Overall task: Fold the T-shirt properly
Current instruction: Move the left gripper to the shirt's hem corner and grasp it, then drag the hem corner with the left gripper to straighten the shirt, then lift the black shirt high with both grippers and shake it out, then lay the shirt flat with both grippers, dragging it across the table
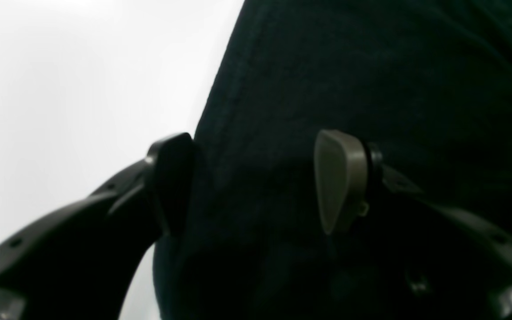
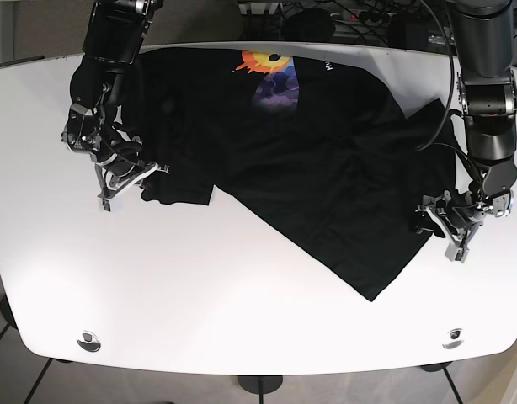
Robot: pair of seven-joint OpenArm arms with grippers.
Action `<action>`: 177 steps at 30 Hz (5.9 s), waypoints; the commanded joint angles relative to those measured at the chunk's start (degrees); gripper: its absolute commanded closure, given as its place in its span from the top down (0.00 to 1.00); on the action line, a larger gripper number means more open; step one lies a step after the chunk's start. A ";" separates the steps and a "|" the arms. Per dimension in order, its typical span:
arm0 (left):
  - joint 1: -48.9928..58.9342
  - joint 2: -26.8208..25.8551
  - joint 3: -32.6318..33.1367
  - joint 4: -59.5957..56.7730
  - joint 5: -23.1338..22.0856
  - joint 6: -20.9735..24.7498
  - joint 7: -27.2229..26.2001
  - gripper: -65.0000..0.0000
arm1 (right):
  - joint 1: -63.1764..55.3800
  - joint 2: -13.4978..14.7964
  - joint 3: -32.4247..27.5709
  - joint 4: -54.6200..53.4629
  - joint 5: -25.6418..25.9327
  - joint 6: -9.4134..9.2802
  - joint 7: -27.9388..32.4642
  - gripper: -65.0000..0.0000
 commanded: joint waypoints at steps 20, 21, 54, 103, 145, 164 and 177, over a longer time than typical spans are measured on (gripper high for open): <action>10.25 2.20 -6.03 7.53 -2.18 -0.10 7.28 0.09 | 1.08 0.30 0.21 1.31 0.98 0.53 1.22 0.03; 12.88 1.41 -7.71 9.73 -2.36 -0.10 7.45 0.08 | 1.08 0.30 0.21 1.31 0.98 0.53 1.22 0.03; 9.89 -4.31 -24.23 14.04 -2.53 -0.10 17.74 0.64 | 1.17 0.04 -0.23 1.31 0.98 0.53 1.22 0.03; -14.11 6.42 -27.31 52.02 -0.51 -0.10 41.39 0.00 | 44.60 9.97 -5.94 -4.93 1.07 0.53 -2.83 0.03; 43.65 6.95 -44.98 75.14 -0.95 -0.10 41.39 0.00 | -15.18 1.71 6.63 28.91 2.56 0.62 -9.95 0.03; -5.31 11.78 -26.96 50.61 -0.51 -0.10 40.16 0.00 | 23.06 7.95 6.01 11.95 6.43 0.09 -9.25 0.03; -38.16 8.18 -13.68 29.07 -0.60 -0.10 28.20 0.00 | 61.48 15.60 -7.26 -5.55 6.43 0.09 -8.98 0.03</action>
